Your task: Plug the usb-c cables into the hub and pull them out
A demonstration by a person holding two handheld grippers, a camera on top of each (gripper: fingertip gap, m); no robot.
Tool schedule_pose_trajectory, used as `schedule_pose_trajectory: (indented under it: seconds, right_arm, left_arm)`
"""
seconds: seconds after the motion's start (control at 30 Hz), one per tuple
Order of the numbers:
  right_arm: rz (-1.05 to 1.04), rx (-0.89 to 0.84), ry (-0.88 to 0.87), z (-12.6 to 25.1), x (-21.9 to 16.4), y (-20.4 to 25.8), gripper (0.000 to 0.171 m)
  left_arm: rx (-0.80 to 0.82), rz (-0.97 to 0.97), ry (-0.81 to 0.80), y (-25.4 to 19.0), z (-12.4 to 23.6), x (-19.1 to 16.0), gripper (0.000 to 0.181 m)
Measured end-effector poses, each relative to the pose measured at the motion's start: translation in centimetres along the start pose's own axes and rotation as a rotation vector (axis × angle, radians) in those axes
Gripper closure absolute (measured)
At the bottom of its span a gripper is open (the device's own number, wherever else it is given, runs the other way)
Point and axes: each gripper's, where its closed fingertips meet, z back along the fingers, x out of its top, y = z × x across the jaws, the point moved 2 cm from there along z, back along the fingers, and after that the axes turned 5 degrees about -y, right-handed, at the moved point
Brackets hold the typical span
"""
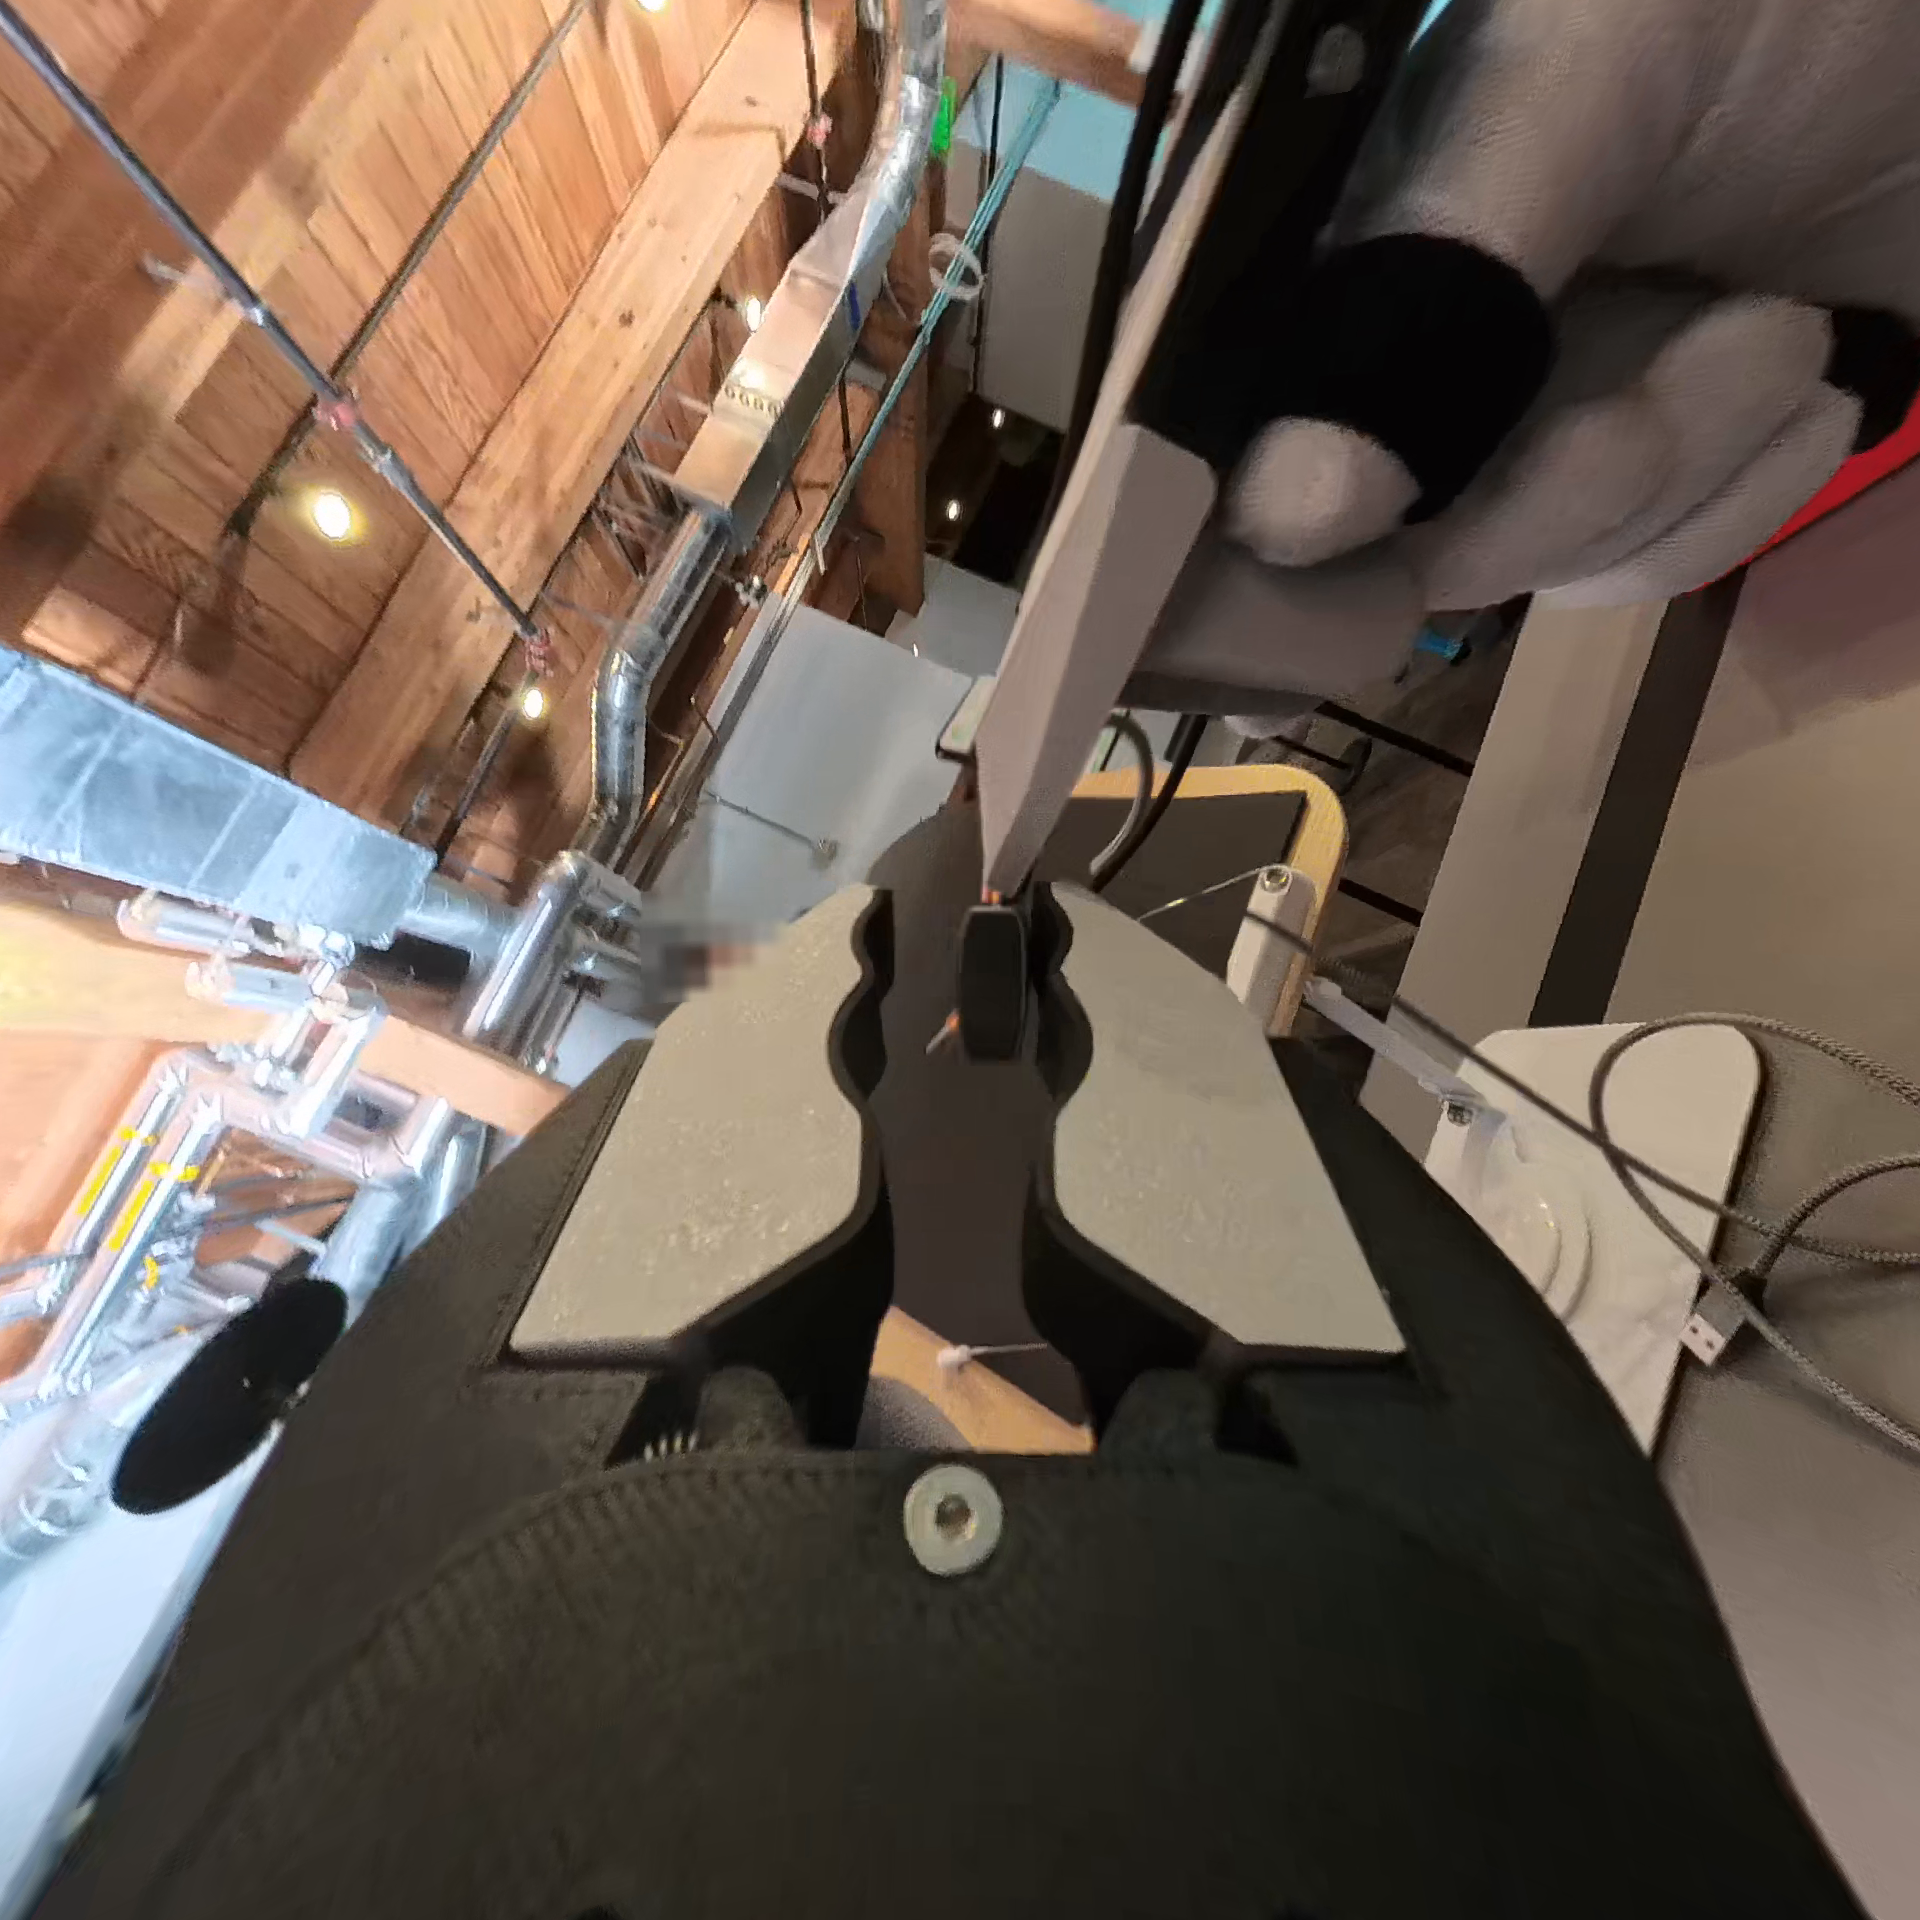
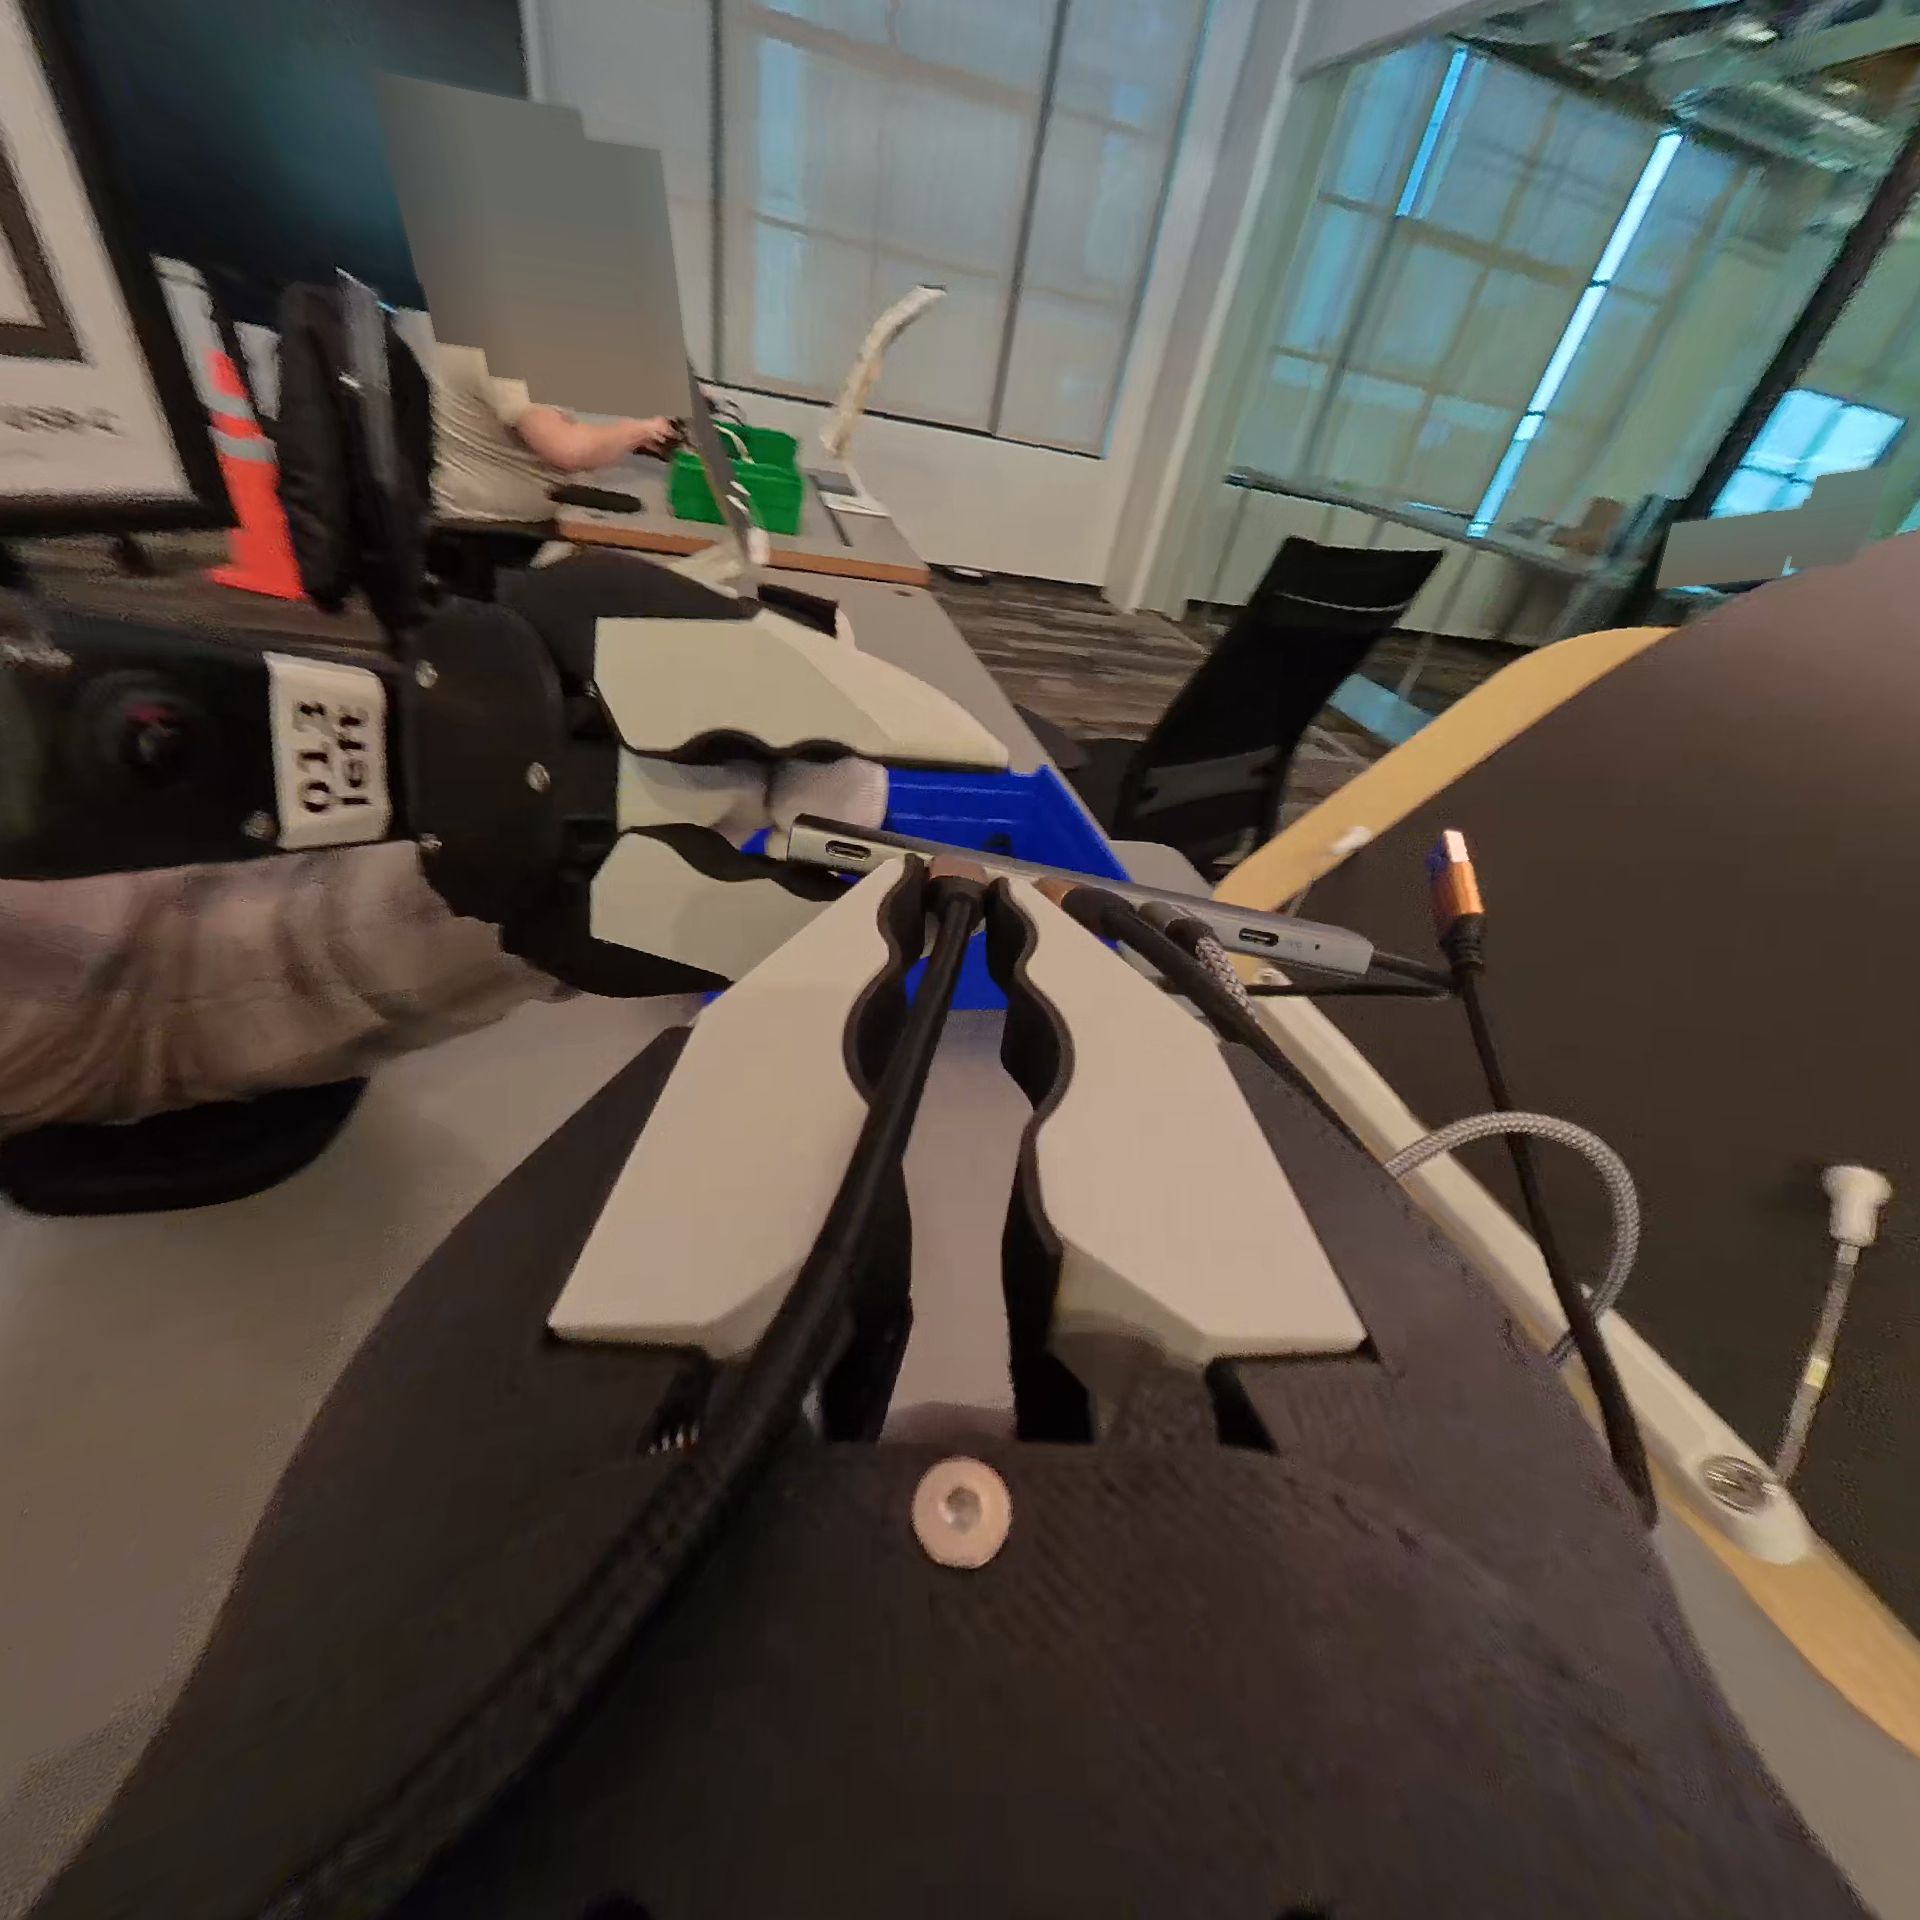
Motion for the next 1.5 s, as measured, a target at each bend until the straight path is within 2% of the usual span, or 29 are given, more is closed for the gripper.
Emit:
schedule_pose_trajectory:
  seconds: [0.13,0.3,0.43,0.8,0.87,1.27,1.5]
  right_arm:
    - [0.097,-0.108,0.046,-0.7,0.0,-0.5,0.162]
    - [0.164,-0.134,0.073,-1.9,-0.1,0.3,0.162]
    - [0.183,-0.13,0.073,-2.9,-0.1,1.1,0.162]
    - [0.189,-0.143,0.057,-3.3,0.0,1.2,0.162]
    - [0.198,-0.148,0.058,-3.5,0.0,1.3,0.162]
    - [0.237,-0.176,0.063,-3.9,-0.2,1.4,0.162]
    - [0.163,-0.153,0.087,-4.2,-0.8,1.3,0.158]
  left_arm:
    - [-0.004,0.03,0.107,0.1,-0.5,-1.2,0.153]
    - [0.022,0.055,0.202,0.3,-0.8,-2.9,0.157]
    - [0.027,0.034,0.205,0.2,-0.8,-3.2,0.167]
    - [0.056,0.085,0.245,0.4,-0.9,-4.5,0.162]
    - [0.051,0.097,0.24,0.5,-0.8,-4.6,0.167]
    - [0.057,0.094,0.236,0.4,-0.8,-4.9,0.166]
    - [0.074,0.008,0.231,0.4,-0.6,-5.2,0.165]
